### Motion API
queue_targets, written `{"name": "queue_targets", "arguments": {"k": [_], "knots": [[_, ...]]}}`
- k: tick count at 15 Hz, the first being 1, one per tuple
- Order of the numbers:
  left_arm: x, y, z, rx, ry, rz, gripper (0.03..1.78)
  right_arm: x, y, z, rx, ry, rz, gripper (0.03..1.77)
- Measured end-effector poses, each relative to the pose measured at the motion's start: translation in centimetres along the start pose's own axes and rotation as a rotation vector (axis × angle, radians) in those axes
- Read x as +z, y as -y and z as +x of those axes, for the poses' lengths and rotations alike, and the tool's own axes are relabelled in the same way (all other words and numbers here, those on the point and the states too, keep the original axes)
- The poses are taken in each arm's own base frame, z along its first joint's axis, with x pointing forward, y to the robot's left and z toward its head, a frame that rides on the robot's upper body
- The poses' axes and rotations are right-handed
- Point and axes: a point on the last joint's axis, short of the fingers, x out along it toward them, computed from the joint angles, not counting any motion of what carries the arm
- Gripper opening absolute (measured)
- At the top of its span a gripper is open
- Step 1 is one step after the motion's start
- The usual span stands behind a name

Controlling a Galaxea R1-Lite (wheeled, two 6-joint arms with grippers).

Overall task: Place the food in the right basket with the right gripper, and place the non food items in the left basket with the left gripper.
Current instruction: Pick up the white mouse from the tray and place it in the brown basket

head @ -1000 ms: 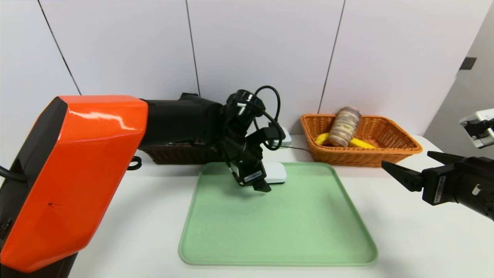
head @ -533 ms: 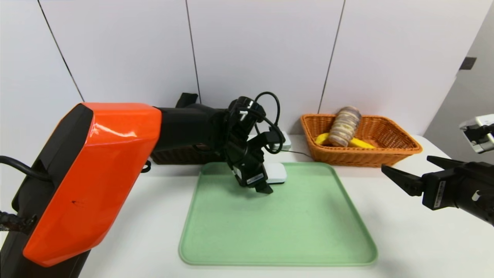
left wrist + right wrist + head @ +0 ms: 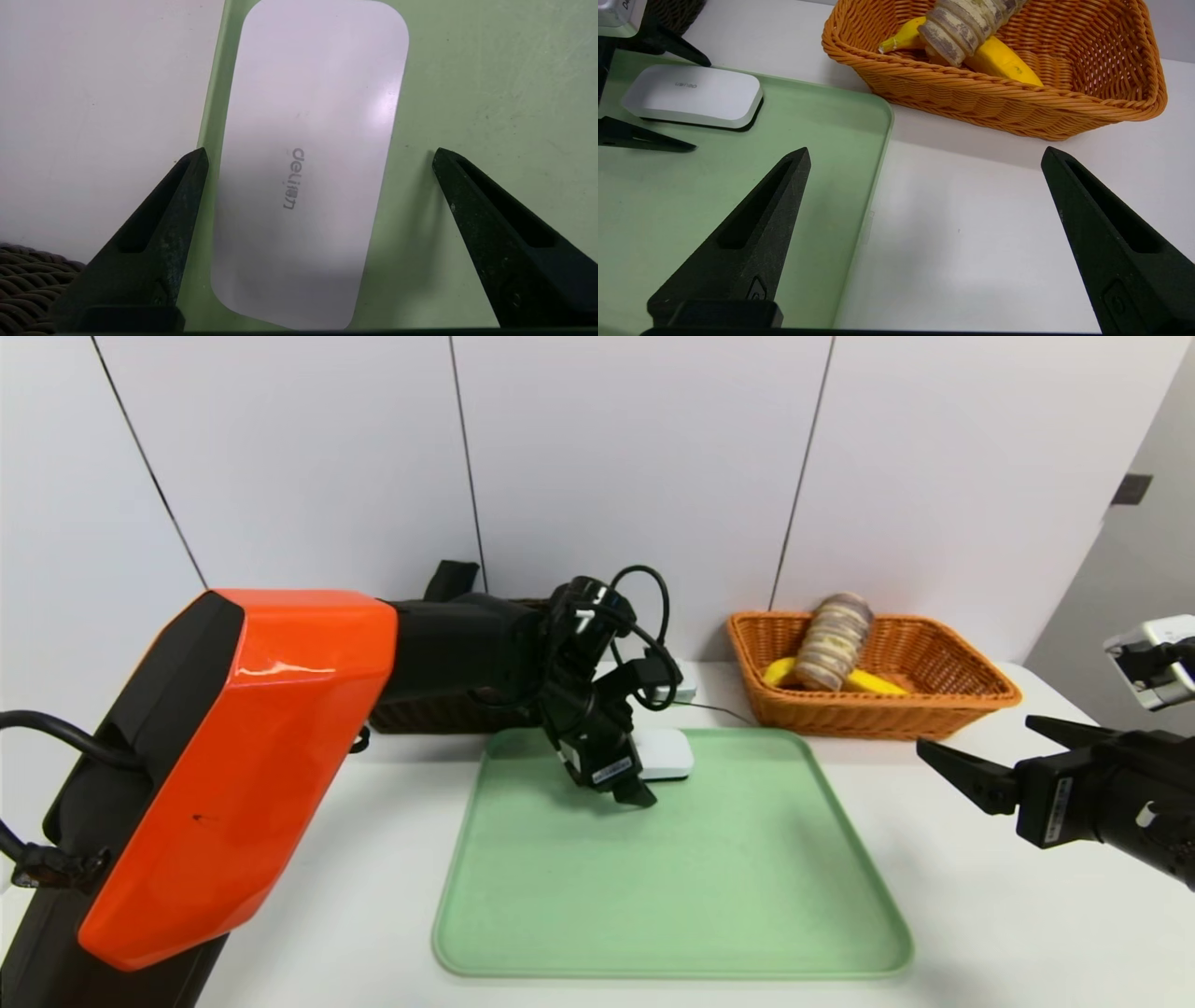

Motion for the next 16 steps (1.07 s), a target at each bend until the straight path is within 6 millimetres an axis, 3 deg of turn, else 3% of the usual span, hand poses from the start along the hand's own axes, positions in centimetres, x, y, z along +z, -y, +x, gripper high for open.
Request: {"name": "queue_targets", "arguments": {"k": [11, 14, 16], "knots": [[-0.31, -0.12, 0.19, -0.007, -0.006, -0.014, 1.69, -0.08, -0.04, 0.12, 0.002, -0.007, 0.006, 1.71], [-0.36, -0.08, 0.21, -0.012, -0.007, -0.014, 1.23, -0.08, -0.04, 0.13, 0.003, -0.007, 0.006, 1.71], [-0.39, -0.06, 0.23, -0.014, -0.009, -0.018, 1.04, -0.09, -0.04, 0.15, 0.003, -0.008, 0.006, 1.71]]}}
